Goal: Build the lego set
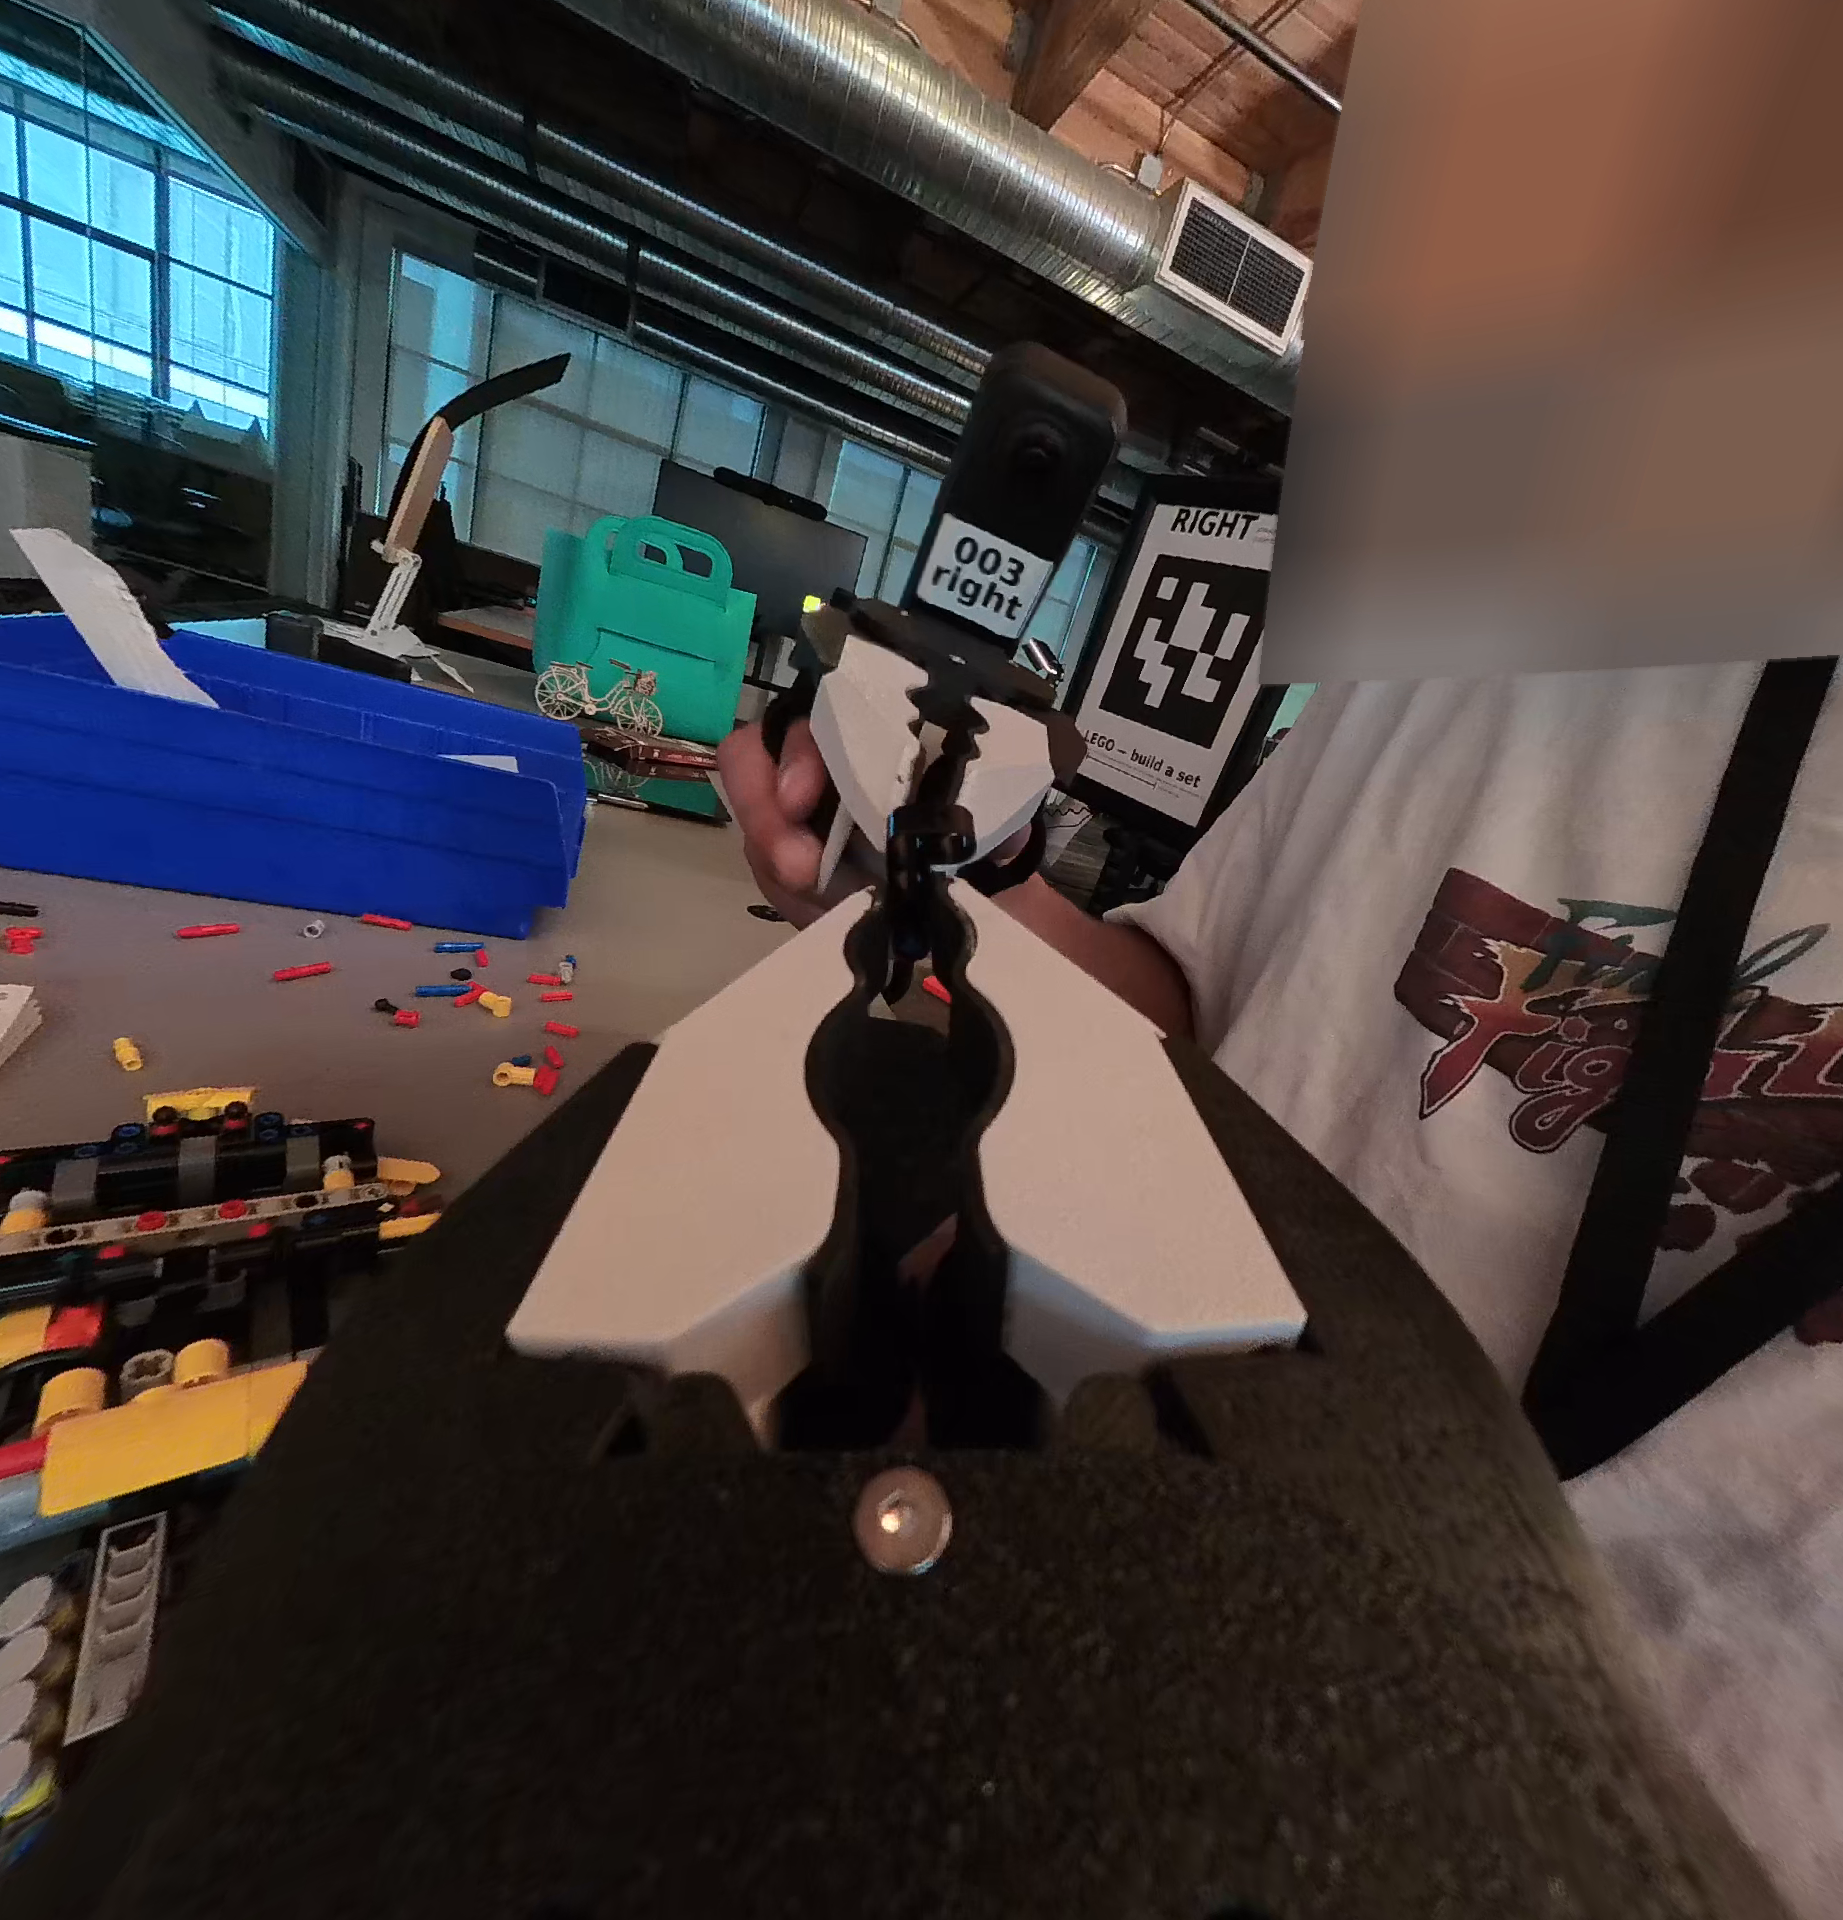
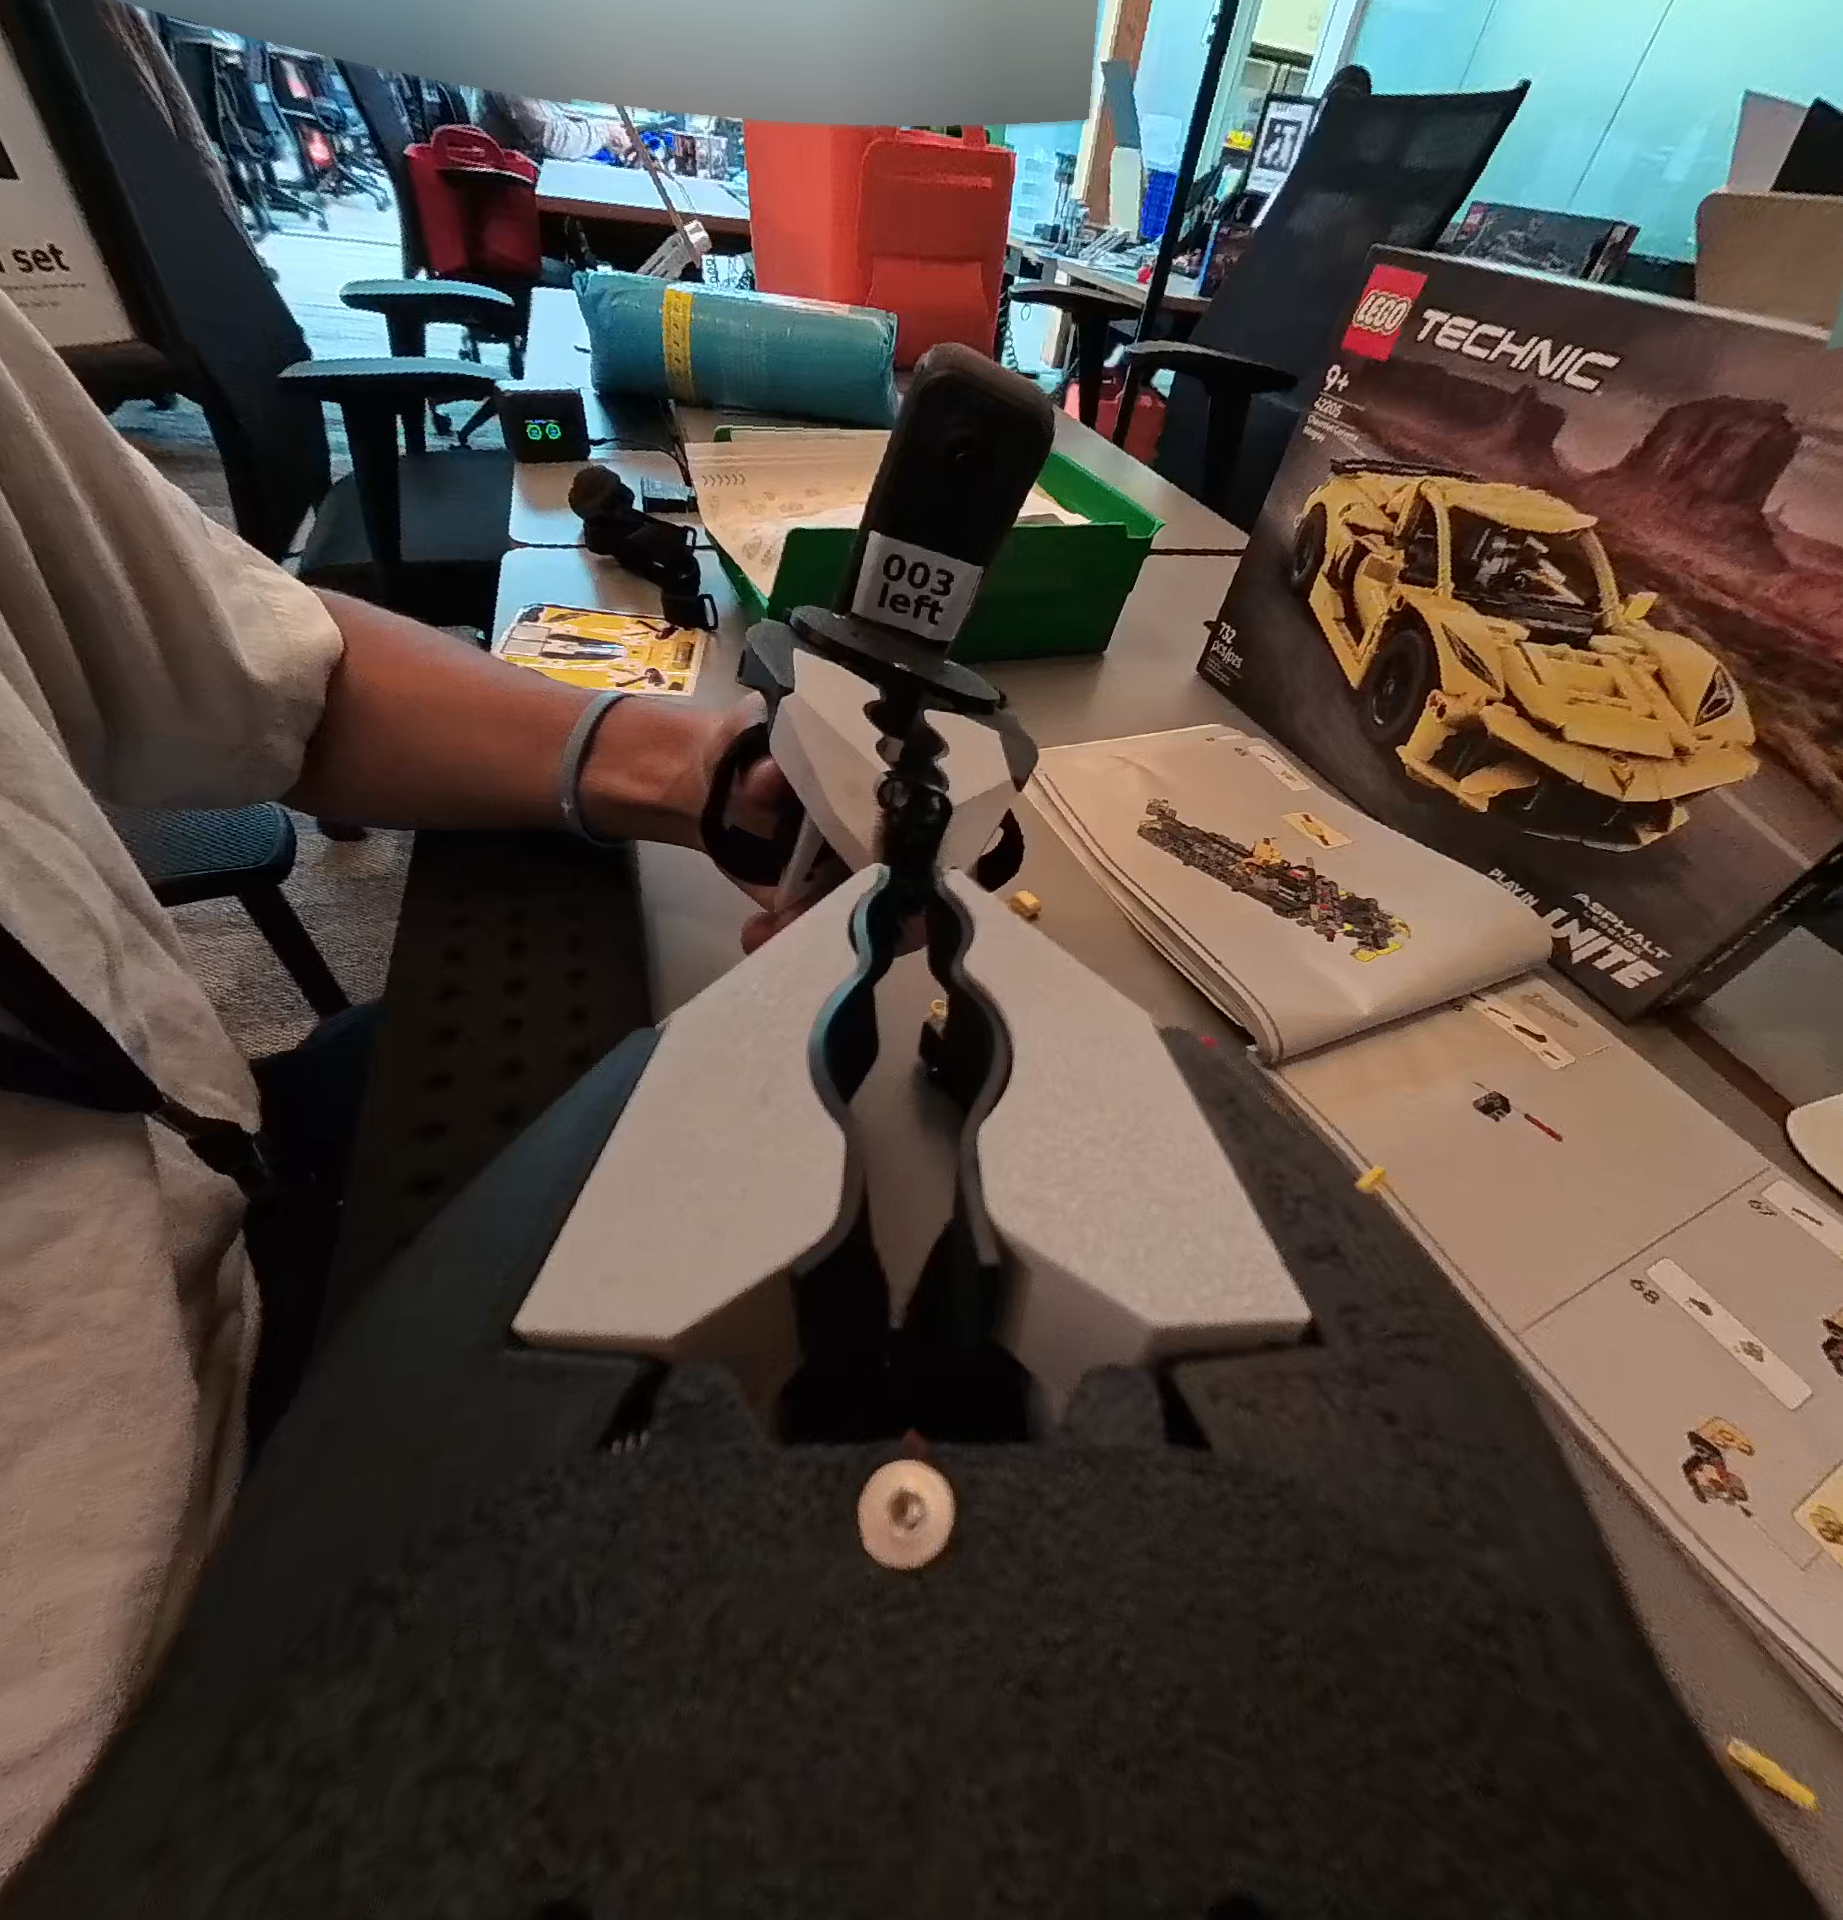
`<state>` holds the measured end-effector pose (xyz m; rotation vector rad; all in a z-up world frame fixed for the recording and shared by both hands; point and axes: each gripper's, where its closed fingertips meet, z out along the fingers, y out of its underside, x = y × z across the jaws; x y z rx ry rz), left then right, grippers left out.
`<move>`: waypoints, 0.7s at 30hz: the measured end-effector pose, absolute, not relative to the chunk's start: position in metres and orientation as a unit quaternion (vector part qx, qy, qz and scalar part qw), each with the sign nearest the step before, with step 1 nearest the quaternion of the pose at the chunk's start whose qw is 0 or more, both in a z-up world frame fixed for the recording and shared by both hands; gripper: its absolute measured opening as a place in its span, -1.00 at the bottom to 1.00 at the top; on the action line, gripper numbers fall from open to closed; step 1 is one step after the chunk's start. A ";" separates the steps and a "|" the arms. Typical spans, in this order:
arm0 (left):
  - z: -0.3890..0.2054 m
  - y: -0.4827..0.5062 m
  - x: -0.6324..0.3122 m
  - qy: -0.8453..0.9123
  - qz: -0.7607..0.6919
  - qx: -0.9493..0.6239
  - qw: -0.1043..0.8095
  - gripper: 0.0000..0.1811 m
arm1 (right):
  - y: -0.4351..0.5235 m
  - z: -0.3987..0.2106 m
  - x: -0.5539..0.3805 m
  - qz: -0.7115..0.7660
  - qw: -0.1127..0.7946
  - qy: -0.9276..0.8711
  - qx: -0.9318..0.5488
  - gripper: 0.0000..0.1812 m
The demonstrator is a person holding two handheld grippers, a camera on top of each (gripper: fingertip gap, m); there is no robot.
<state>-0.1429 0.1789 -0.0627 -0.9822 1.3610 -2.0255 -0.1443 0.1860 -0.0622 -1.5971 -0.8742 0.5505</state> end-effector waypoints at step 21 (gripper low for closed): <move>-0.070 0.172 -0.141 0.520 -0.732 -0.359 0.255 -0.93 | 0.178 -0.077 -0.143 0.255 0.542 -0.399 -0.694 -0.97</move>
